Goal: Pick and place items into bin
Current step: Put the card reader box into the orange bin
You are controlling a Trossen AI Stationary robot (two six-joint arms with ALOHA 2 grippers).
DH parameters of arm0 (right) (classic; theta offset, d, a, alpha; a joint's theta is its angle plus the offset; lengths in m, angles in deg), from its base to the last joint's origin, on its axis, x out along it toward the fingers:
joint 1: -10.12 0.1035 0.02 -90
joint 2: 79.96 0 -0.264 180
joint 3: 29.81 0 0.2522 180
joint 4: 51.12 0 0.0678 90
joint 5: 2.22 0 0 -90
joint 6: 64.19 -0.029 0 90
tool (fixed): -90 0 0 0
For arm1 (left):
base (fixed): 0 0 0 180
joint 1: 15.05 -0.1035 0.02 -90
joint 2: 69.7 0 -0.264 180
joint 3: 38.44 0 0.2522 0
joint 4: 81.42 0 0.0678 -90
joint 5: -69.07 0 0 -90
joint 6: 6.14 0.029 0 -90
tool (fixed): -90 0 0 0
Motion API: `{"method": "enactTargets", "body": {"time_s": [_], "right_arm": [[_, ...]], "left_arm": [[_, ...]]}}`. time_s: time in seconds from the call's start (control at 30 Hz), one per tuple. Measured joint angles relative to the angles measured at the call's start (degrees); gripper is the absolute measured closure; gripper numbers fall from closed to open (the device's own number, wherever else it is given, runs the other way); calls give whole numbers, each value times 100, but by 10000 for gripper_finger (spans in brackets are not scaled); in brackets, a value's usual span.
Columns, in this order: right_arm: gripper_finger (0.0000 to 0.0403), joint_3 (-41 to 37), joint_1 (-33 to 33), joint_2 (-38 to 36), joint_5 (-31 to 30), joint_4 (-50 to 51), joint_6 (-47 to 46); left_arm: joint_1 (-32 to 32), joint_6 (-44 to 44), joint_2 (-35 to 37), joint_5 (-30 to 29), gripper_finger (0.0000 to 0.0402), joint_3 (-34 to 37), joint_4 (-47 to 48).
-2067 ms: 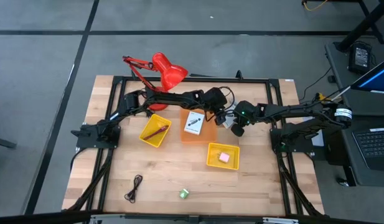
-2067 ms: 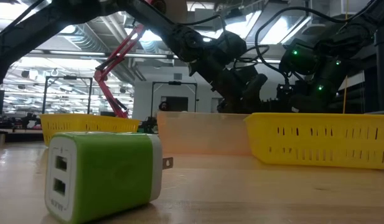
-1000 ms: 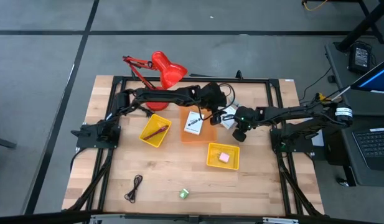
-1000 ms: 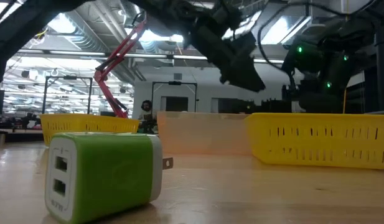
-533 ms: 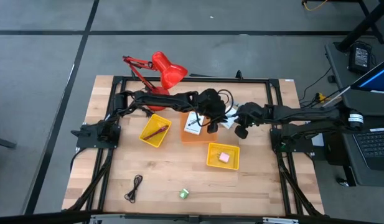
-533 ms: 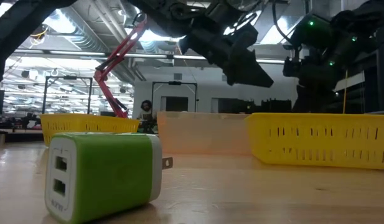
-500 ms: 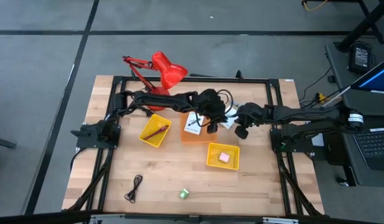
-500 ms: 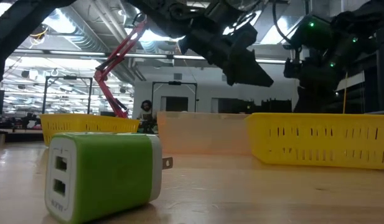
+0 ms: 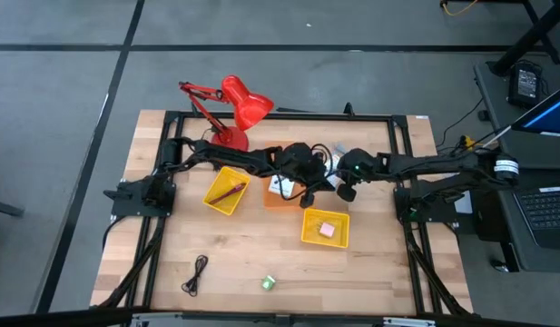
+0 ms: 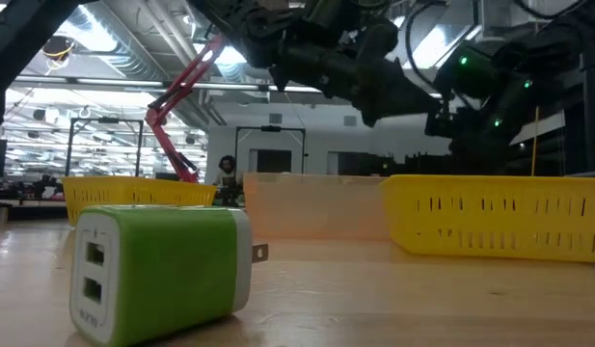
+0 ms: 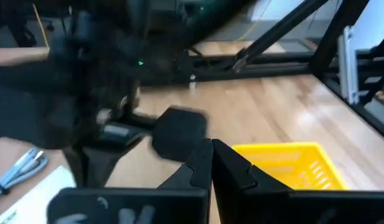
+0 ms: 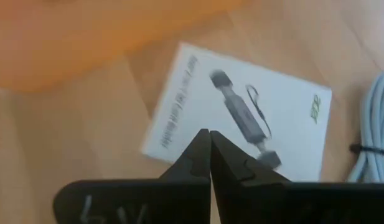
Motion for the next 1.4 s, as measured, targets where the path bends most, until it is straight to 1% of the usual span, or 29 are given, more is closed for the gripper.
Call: {"method": "enactTargets", "body": {"time_s": [0.17, 0.43, 0.57, 0.7, 0.83, 1.1, 1.23, 1.4], "right_arm": [[403, 0, -335, 320, -10, -159, 252], [403, 2, -593, 286, 10, -345, 265], [403, 2, -678, 295, 199, -437, 256], [403, 2, -724, 345, 213, -521, 223], [403, 2, -723, 556, 216, -541, 93], [403, 39, -720, 1042, 196, -533, 45], [403, 54, -710, 1041, 198, -247, -149], [403, 57, -661, 956, 472, -29, -407]], "left_arm": [[56, -162, 379, -59, 399, 706, -1007], [126, -398, 1093, -193, 398, 2137, -2214], [186, -510, 1302, -427, 398, 2727, -2529], [269, -628, 1483, -692, 398, 3189, -2850], [402, -628, 1619, -817, 398, 3528, -3187], [642, -626, 2147, -904, 398, 4091, -3344], [814, -626, 2397, -1323, 398, 4346, -3331], [1026, -613, 2562, -1689, 398, 4504, -3333]]}}
